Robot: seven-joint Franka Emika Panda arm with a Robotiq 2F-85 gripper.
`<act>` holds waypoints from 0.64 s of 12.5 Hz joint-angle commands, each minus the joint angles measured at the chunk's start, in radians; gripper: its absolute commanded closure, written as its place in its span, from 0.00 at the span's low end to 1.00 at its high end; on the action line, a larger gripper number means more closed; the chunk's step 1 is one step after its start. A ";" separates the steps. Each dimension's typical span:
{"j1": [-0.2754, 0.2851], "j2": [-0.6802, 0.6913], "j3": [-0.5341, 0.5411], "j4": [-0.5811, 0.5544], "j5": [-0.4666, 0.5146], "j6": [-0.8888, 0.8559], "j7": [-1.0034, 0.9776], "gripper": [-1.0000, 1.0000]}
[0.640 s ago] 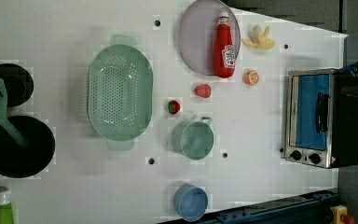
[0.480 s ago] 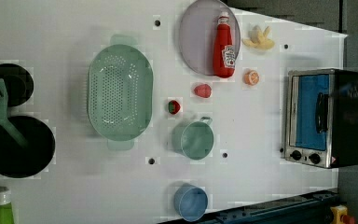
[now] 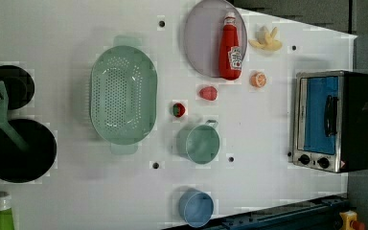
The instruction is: Pick ketchup from plate and place it on table.
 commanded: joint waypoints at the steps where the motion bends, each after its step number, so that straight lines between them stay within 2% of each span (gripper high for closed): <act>1: -0.011 0.071 0.019 0.004 0.005 0.013 -0.083 0.00; 8: 0.006 0.251 0.034 0.009 0.005 0.125 -0.316 0.00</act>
